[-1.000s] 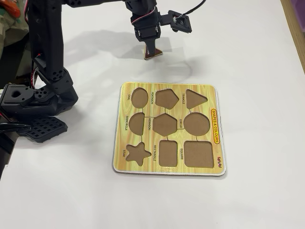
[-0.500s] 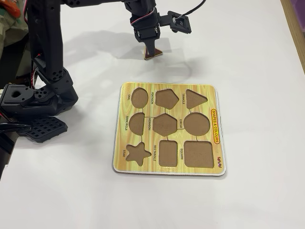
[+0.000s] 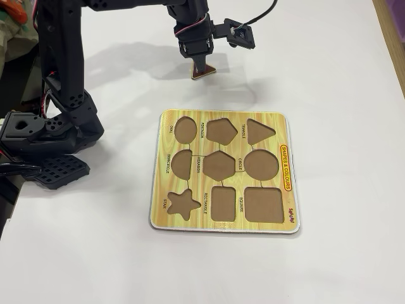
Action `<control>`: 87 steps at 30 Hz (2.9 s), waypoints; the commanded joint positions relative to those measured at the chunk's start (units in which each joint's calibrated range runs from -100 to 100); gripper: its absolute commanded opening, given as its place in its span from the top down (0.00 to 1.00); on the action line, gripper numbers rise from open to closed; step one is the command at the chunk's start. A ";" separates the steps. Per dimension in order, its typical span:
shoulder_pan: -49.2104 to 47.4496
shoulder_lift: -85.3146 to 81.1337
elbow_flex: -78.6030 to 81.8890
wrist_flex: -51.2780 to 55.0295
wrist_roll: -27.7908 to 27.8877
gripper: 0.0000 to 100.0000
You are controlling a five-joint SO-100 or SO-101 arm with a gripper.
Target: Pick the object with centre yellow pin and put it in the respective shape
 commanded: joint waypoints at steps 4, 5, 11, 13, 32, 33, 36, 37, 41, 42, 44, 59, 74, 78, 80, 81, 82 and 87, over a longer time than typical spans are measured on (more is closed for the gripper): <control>0.21 -3.80 0.27 0.78 0.40 0.94; 0.31 -4.64 0.36 0.78 0.40 0.94; 5.19 -8.24 0.36 0.78 0.40 0.95; 6.75 -9.07 0.36 0.78 0.46 0.95; 28.24 -15.85 5.31 0.78 15.41 0.94; 29.12 -15.85 5.31 0.69 15.94 0.94; 31.26 -15.35 4.50 0.61 17.66 0.94; 31.85 -15.27 4.41 0.35 18.24 0.94; 34.19 -15.10 4.41 -0.08 19.02 0.95; 34.78 -15.02 4.41 -0.17 19.02 0.95; 35.37 -15.02 4.32 -0.17 18.92 0.95; 35.85 -10.83 4.50 -8.90 18.97 0.95; 37.51 -7.99 4.41 -13.83 24.78 0.95; 39.08 -7.90 4.50 -14.09 24.88 0.95; 39.66 -7.90 4.86 -14.09 25.30 0.95; 40.44 -7.90 4.95 -14.09 26.14 0.95; 40.93 -7.90 4.95 -14.09 26.97 0.95; 41.32 -7.74 5.31 -14.17 26.76 0.95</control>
